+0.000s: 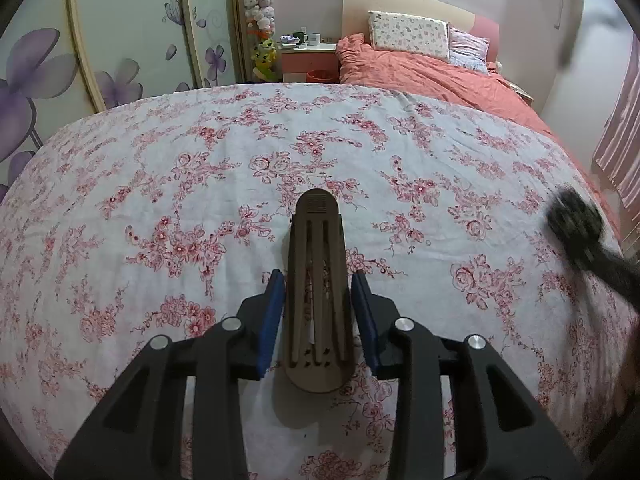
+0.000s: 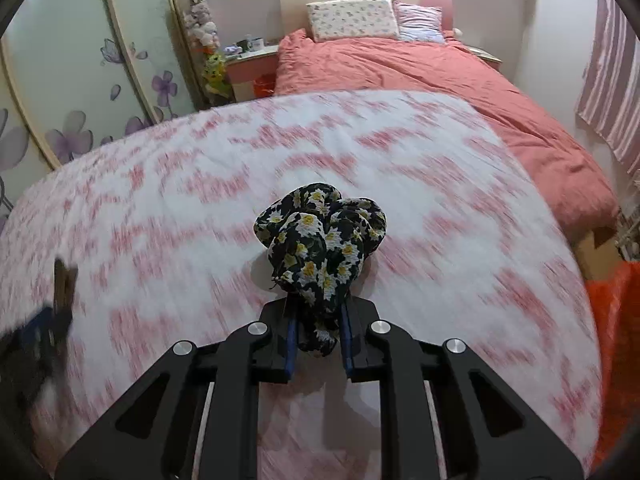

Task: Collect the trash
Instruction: 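Grasp the brown hair clip with the left tool while the right tool grasps the black scrunchie, then lift the hair clip and scrunchie and carry them over the orange basket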

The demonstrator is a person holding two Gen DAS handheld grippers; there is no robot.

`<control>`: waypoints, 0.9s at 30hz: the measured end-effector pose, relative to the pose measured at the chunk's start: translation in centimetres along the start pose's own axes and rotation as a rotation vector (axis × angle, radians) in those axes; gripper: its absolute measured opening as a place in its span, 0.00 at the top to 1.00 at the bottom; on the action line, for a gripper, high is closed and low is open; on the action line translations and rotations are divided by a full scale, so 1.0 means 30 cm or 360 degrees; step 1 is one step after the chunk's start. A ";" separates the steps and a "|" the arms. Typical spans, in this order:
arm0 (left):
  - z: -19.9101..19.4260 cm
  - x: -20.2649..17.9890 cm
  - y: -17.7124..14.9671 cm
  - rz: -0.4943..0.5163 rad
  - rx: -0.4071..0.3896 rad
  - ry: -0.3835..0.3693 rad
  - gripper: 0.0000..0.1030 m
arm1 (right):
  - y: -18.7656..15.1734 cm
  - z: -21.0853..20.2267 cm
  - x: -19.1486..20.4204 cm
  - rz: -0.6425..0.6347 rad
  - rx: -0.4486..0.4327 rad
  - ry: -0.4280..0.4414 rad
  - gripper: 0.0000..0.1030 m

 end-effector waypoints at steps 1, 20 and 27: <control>0.001 -0.003 0.001 -0.0003 -0.0003 -0.0011 0.64 | -0.017 -0.018 -0.025 -0.0007 -0.0003 -0.0026 0.83; -0.022 -0.024 -0.024 -0.0017 -0.0018 -0.0069 0.59 | -0.108 -0.104 -0.158 0.0006 -0.0058 -0.0076 0.80; -0.024 -0.018 -0.025 -0.0045 -0.0023 -0.0080 0.59 | -0.111 -0.102 -0.162 0.0015 -0.0058 -0.0066 0.80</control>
Point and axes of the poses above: each gripper's, at about its wrist camera, not at the fingertips, and z roughly the way its jaws point, x to its left, y to its top, the point moved 10 cm from there along z, roughly the way its jaws point, and after that the axes turned 10 degrees about z, right-handed, at the moved point
